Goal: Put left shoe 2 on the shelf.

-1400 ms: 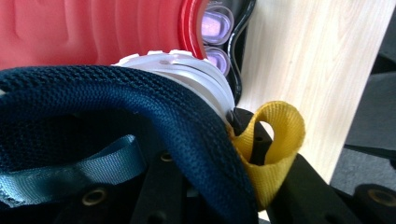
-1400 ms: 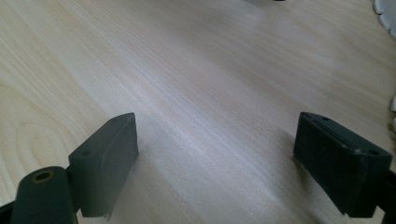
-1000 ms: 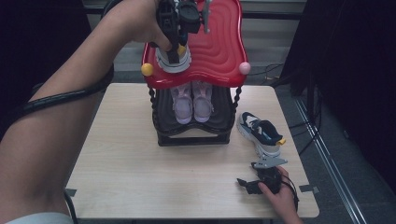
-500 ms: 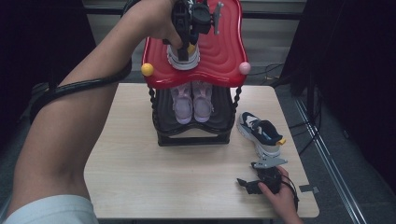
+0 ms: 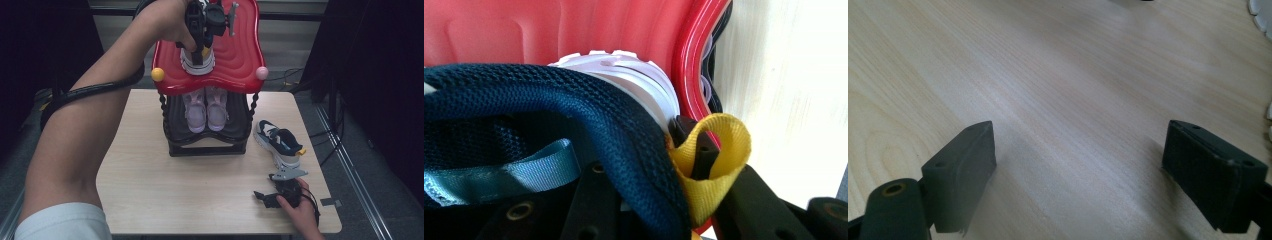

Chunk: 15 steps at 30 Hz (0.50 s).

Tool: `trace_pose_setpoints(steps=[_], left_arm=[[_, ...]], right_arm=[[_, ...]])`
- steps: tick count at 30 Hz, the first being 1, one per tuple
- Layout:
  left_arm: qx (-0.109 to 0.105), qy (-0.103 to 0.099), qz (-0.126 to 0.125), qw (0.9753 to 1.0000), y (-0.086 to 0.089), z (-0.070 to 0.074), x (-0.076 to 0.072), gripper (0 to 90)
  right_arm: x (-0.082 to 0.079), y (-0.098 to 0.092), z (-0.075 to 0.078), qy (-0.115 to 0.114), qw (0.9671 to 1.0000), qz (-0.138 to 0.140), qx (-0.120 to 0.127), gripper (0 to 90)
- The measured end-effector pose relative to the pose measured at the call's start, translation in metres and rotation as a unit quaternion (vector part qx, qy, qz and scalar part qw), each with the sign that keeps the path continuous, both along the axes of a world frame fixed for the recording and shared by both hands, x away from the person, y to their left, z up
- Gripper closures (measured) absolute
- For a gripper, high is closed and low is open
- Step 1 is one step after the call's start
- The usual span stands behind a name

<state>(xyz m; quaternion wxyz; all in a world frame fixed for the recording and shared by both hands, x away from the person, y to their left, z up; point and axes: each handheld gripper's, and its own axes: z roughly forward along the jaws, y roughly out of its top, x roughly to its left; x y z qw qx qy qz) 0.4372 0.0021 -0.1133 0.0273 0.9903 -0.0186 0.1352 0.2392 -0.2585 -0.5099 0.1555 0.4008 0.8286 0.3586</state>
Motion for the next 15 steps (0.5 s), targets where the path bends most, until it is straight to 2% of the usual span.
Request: trace_pose_setpoints(steps=[15], left_arm=[[-0.007,0.003,0.015,0.9999,0.0054,-0.0016,-0.0016,72.2]], right_arm=[[0.0000,0.0000,0.0000,0.000,1.0000,0.000,0.000,13.5]])
